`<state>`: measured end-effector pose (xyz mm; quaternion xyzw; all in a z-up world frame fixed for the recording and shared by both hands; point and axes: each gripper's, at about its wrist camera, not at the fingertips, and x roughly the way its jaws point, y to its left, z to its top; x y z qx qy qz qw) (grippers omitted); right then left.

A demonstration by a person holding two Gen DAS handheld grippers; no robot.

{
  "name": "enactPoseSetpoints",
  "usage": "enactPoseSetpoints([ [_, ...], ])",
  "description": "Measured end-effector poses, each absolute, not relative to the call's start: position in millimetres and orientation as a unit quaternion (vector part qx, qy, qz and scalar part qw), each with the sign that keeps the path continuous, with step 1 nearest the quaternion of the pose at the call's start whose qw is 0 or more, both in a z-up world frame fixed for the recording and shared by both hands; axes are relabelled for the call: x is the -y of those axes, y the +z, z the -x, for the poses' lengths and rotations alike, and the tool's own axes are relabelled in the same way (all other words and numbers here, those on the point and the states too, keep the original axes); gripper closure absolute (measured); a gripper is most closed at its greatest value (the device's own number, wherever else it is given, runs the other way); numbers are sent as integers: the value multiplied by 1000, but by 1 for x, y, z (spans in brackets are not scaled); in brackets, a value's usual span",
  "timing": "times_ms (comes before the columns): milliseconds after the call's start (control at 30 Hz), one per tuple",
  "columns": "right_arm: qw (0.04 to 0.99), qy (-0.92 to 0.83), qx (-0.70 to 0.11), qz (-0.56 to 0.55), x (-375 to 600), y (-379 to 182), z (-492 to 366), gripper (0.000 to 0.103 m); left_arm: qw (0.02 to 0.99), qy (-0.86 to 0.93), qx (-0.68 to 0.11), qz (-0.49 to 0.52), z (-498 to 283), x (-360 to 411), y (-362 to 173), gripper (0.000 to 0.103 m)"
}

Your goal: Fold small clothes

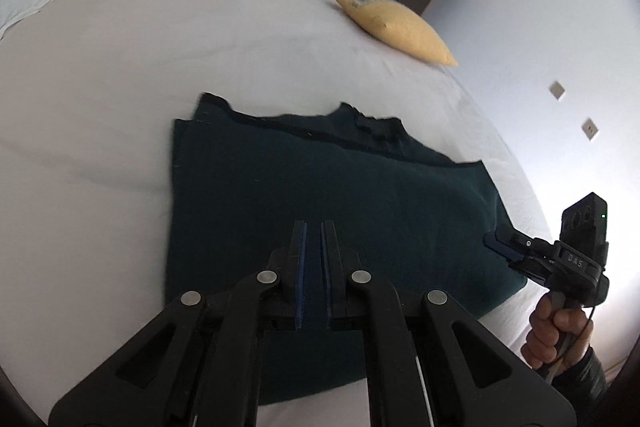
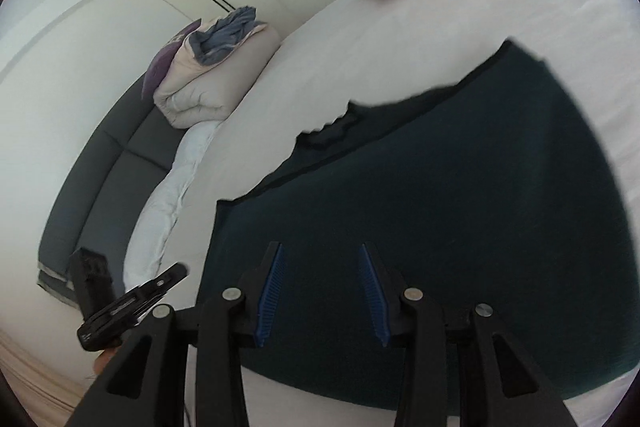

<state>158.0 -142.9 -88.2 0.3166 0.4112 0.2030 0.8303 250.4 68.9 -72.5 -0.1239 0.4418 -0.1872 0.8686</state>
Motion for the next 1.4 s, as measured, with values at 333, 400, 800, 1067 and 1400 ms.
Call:
enactPoseSetpoints([
  [333, 803, 200, -420, -373, 168, -134, -143, 78, 844, -189, -480, 148, -230, -86, -136, 97],
  [400, 810, 171, -399, -393, 194, -133, -131, 79, 842, -186, -479, 166, -224, -98, -138, 97],
  [800, 833, 3, -302, -463, 275, -107, -61, 70, 845, -174, -475, 172, -216, -107, -144, 97],
  [1067, 823, 164, -379, -391, 146, -83, -123, 61, 849, -167, -473, 166, -214, -97, -146, 97],
  [1400, 791, 190, -458, -359, 89, -126, -149, 63, 849, -168, -472, 167, -214, -97, -146, 97],
])
